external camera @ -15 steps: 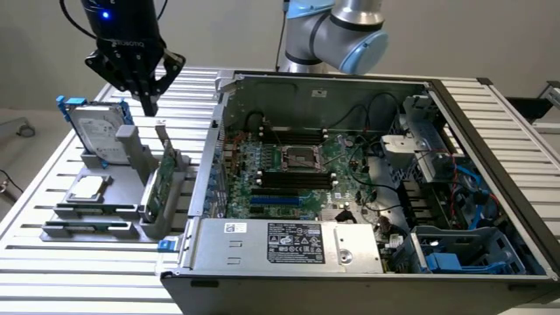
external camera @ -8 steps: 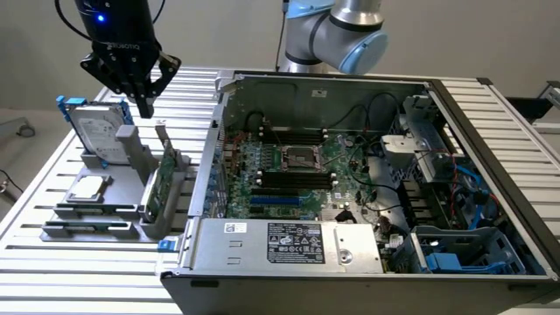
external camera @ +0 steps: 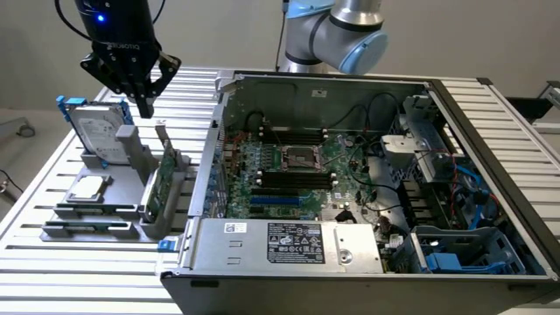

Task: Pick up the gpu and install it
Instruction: 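Pick up the gpu and move the gpu toward the slot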

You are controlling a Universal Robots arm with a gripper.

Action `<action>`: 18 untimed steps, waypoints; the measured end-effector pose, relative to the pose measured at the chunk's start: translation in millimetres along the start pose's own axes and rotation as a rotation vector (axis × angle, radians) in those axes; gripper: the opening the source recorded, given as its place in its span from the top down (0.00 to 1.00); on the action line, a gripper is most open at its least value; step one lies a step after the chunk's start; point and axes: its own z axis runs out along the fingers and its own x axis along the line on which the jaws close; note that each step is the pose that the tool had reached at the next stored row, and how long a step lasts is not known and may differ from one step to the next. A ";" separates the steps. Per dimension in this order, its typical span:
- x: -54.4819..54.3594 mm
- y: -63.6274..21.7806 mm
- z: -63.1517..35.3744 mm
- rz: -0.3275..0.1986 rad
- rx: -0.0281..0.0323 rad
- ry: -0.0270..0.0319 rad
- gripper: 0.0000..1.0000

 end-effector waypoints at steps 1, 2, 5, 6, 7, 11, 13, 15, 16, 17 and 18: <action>0.0 0.0 0.0 0.000 0.0000 0.0000 0.89; 0.0 0.0 0.0 0.000 0.0000 0.0000 0.89; 0.0 0.0 0.0 0.000 0.0001 0.0001 0.83; 0.0 0.0 0.0 0.000 0.0000 0.0001 0.83; 0.0 0.0 0.0 0.000 0.0001 0.0001 0.76; 2.2 0.0 2.2 0.000 0.0003 0.0004 0.64; 6.2 -0.5 5.8 0.000 0.0004 0.0003 0.64; 8.0 -3.2 9.8 0.000 0.0004 0.0013 0.64; 8.9 -4.6 11.6 0.000 0.0004 0.0017 0.64; 9.8 -6.1 13.4 0.000 0.0004 0.0021 0.64; 10.8 -7.7 15.4 0.000 0.0003 0.0021 0.64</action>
